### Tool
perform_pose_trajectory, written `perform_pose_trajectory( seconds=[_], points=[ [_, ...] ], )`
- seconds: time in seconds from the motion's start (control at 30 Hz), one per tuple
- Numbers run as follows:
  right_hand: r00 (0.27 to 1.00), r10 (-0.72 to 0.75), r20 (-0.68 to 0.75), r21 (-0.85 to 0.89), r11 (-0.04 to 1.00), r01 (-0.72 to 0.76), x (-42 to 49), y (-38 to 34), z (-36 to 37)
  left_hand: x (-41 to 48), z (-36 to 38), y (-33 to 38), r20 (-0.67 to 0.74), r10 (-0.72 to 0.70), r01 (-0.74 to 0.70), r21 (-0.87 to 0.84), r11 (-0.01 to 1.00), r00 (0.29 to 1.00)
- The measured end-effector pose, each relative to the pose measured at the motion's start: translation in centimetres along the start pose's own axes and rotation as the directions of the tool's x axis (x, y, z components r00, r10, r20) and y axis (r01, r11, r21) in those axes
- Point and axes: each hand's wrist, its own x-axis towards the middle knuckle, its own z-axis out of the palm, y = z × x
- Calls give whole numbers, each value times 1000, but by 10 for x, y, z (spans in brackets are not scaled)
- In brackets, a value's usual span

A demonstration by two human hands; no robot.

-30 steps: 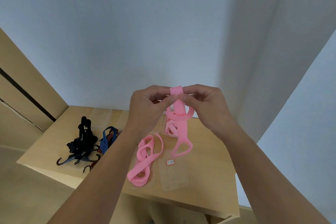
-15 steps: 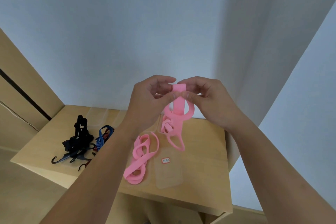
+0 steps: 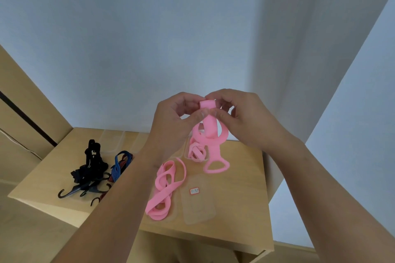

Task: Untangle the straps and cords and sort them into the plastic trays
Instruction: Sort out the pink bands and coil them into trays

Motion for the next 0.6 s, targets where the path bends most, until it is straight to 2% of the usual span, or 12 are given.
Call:
perform_pose_trajectory(
  seconds=[0.1,0.27,0.6],
  points=[
    [1000,9,-19,48,999,-8,2,0,0,-4,2,0,47,-56,58,-46,997,997],
    [997,45,-59,133,990,-36,3,2,-2,-16,8,-23,190,-226,240,-52,969,955],
    [997,54,-59,128,991,-46,1,11,-7,-29,28,-38,189,-262,281,-78,957,946]
  ],
)
